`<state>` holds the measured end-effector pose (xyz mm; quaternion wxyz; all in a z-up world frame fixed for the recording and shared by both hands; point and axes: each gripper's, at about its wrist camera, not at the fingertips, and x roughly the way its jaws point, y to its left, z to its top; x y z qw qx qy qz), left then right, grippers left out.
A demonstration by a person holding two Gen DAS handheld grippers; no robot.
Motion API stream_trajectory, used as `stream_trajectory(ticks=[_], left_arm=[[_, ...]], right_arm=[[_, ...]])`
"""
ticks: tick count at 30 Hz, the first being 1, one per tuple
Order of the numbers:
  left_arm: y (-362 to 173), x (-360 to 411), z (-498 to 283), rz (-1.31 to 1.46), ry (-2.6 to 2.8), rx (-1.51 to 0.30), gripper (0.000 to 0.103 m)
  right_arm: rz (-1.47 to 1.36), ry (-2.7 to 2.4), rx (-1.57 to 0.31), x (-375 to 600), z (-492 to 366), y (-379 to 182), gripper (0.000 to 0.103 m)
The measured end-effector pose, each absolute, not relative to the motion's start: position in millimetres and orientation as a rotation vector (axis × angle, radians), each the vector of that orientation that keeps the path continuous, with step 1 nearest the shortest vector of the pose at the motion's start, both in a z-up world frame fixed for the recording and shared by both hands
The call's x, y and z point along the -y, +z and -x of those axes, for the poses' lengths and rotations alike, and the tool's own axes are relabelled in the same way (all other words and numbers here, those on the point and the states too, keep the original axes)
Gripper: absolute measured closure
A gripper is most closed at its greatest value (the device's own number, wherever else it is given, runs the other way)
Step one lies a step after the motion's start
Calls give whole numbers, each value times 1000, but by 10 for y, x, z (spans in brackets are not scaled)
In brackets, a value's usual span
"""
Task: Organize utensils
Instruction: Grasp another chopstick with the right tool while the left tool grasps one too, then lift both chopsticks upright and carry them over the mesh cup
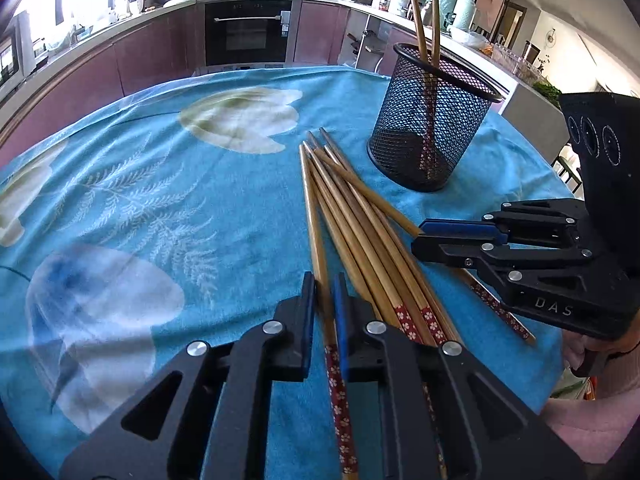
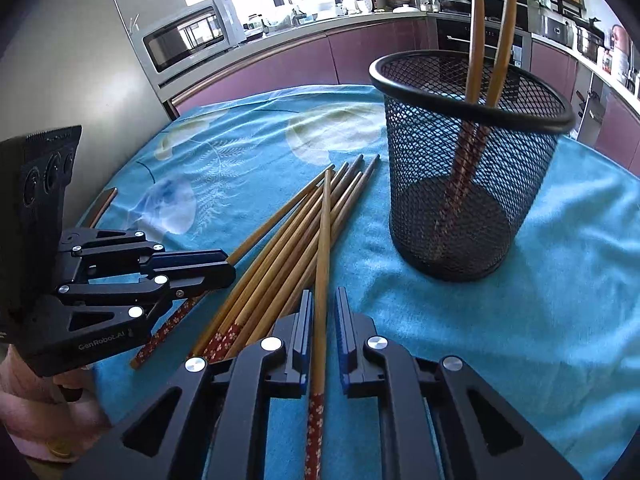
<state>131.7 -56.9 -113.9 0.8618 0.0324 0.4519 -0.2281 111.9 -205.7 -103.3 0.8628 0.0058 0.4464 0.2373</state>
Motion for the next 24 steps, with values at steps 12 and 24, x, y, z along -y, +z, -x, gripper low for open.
stream_trajectory(ticks=[12,24], left_arm=[[-1078,611,-1391,-41,-460,-937,95],[-507,434,-1171,54,-565,-808,96]], right_arm=[[-69,517,-861,2208,-1025,-869,97],[-153,552,-717,2492,-839,-429,97]])
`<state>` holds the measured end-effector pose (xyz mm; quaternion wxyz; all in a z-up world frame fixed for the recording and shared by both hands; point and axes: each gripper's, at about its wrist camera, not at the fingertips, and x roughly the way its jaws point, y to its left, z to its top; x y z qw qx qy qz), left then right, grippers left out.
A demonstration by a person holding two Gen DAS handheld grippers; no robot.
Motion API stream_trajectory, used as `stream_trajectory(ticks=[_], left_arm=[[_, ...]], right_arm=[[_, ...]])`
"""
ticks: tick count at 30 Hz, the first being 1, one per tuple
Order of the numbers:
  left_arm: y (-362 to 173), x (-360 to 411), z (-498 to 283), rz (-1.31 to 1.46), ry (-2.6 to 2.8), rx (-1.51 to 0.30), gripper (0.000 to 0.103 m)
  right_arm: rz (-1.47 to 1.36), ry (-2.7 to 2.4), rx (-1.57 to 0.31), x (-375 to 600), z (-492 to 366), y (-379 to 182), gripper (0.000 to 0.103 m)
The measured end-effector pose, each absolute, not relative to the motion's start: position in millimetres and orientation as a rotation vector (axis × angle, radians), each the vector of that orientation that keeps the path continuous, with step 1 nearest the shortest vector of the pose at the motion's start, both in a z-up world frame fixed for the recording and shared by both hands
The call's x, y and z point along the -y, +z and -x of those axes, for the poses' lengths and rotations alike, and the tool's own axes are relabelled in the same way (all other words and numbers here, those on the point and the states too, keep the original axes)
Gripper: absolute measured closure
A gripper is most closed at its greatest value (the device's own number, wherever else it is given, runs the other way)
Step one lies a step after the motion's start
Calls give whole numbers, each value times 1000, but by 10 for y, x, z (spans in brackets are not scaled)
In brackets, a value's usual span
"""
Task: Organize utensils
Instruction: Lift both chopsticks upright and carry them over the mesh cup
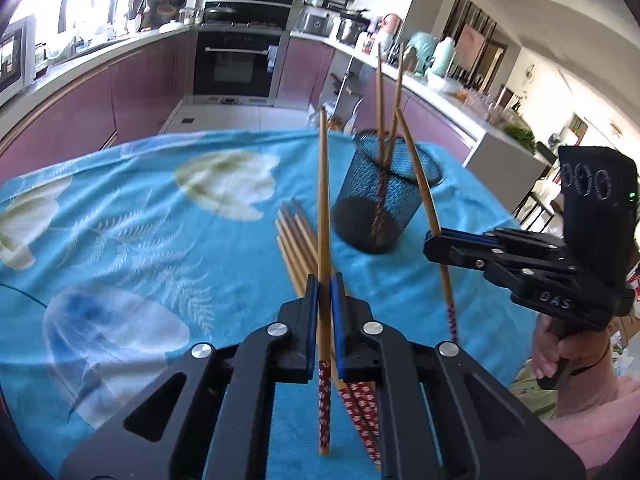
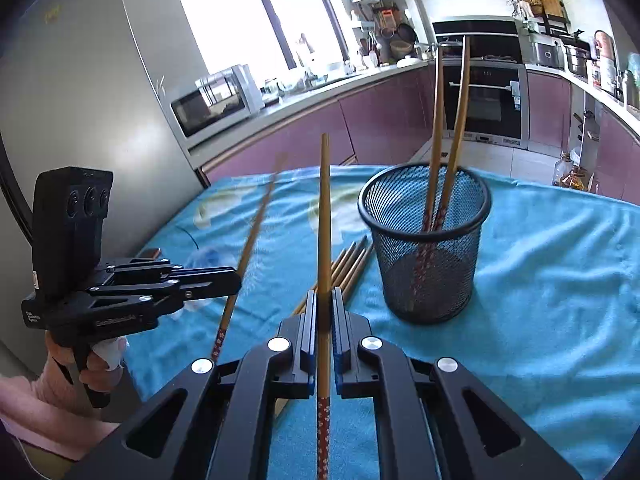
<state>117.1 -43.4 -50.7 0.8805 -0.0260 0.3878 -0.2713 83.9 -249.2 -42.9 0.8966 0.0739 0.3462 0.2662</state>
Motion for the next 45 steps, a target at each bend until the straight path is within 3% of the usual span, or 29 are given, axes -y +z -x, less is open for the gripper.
stream_trajectory(ticks=[32,45], left_arm=[[810,797,-1493,136,-679,-502,96],[505,1144,-1820,20,-641,-615,96]], right_arm=[[-200,476,-427,3019,-1209,539,97],[-204,421,-494,3046,-1559,326,97]])
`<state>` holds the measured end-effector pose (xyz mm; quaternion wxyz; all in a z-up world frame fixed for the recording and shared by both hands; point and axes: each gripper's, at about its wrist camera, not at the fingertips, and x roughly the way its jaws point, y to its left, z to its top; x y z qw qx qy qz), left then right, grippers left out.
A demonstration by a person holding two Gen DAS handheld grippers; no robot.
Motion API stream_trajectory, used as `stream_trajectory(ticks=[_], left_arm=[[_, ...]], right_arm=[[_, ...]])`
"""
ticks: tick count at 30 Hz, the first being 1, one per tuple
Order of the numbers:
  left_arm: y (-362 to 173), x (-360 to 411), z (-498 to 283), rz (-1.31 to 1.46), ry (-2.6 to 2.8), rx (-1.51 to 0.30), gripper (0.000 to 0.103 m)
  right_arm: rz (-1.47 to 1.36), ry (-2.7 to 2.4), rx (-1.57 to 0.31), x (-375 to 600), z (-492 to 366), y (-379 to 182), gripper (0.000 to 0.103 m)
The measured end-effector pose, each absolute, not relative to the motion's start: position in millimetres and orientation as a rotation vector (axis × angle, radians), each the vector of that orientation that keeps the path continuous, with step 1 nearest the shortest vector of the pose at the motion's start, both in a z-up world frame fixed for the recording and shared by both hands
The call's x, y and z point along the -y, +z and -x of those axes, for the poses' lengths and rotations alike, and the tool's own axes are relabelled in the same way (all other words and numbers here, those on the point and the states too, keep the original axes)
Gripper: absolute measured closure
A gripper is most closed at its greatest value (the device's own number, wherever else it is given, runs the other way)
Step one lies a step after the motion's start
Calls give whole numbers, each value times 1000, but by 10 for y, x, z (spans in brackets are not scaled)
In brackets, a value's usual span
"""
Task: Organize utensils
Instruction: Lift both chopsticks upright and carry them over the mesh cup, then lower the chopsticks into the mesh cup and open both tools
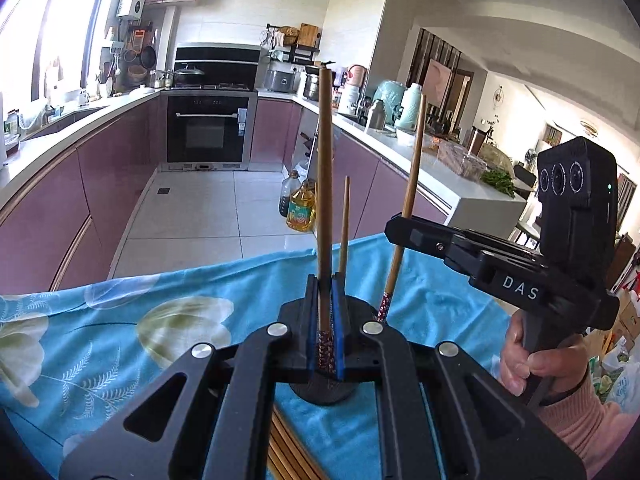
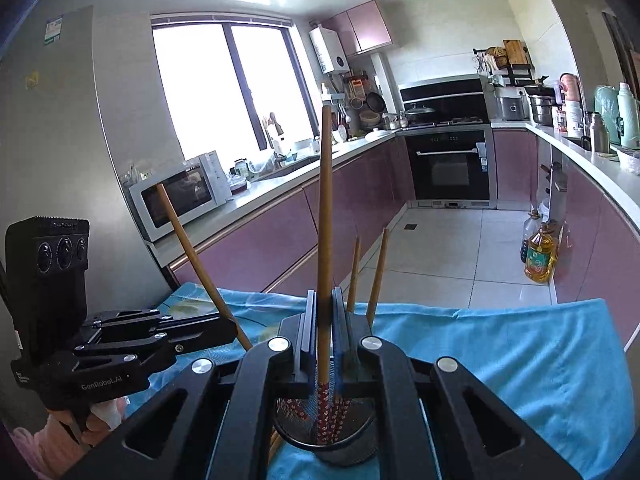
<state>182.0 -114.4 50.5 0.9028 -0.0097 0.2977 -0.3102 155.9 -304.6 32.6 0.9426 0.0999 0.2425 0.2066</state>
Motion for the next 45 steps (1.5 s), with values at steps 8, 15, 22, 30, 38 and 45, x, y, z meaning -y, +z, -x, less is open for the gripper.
stream_trajectory(ticks=[8,15,22,30,38,45], left_arm=[[203,1278,-1961,-40,-650,-710,96],[17,1389,-2138,-53,-647,-776,96],[-49,1363,-2145,-27,-632,-771,95],[-55,1225,-1964,-19,-603,-736,91],[-100,854,-1725,1,-528,-705,75],[-335,525,-1499,5,-455,-744,66]], right_arm=[[-187,409,-644,3004,-1724,4,97],[-195,387,-715,3013,-1850,-163,95],[-210,379,-707,3019,-1832,-166,91],[-206,389,-697,3003,-1782,-157,87],[-196,419,-644,2989,-1515,-50,78],[-149,511,-644,2793,-1070,-119,69]])
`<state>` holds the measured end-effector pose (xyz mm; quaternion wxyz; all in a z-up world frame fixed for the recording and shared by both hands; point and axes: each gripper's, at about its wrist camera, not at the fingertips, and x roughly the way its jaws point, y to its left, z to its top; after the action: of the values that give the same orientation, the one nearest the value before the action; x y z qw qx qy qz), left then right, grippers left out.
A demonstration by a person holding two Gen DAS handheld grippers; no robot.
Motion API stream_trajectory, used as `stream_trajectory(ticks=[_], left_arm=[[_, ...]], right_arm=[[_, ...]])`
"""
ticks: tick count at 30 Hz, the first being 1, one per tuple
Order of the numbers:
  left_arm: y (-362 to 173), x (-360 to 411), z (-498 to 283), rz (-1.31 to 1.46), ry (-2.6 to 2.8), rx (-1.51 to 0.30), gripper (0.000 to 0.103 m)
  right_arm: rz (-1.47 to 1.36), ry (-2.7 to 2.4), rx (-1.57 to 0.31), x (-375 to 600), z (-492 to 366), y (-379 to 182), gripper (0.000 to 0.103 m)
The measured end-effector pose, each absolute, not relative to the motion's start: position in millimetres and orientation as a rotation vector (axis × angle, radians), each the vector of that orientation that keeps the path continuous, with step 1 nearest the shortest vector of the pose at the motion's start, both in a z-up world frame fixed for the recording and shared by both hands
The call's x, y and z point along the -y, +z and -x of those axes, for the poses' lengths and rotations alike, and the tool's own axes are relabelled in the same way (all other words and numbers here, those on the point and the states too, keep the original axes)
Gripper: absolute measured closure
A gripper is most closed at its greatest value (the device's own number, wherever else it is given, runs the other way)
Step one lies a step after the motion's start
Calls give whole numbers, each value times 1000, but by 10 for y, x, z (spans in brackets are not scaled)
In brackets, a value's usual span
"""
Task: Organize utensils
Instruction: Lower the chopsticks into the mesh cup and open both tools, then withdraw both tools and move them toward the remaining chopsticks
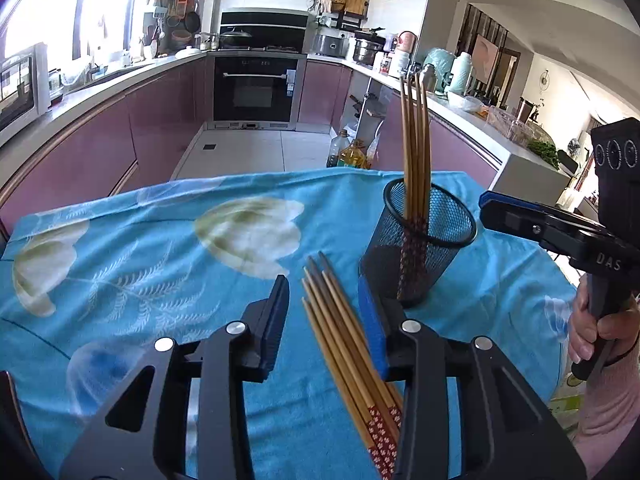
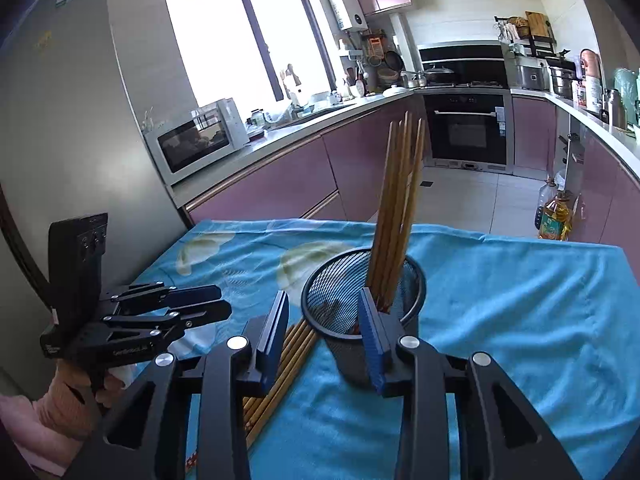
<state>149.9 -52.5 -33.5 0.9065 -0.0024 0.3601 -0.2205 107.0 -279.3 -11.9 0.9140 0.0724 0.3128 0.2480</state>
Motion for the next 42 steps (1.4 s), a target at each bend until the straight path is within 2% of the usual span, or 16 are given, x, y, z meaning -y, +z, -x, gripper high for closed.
stream_trajectory(ticks=[9,15,42], left_arm=[[-786,366,-1236,5,-427,-843,62],[-983,389,-1094,8,-436,-884,59],[-1112,584,-1002,-82,-443,-898,55]], right_arm=[[-112,548,-824,2419,-903,-736,69],[-96,548,-877,2210,-859,-937,69],[30,459,-890,1983,-813,-988,69]])
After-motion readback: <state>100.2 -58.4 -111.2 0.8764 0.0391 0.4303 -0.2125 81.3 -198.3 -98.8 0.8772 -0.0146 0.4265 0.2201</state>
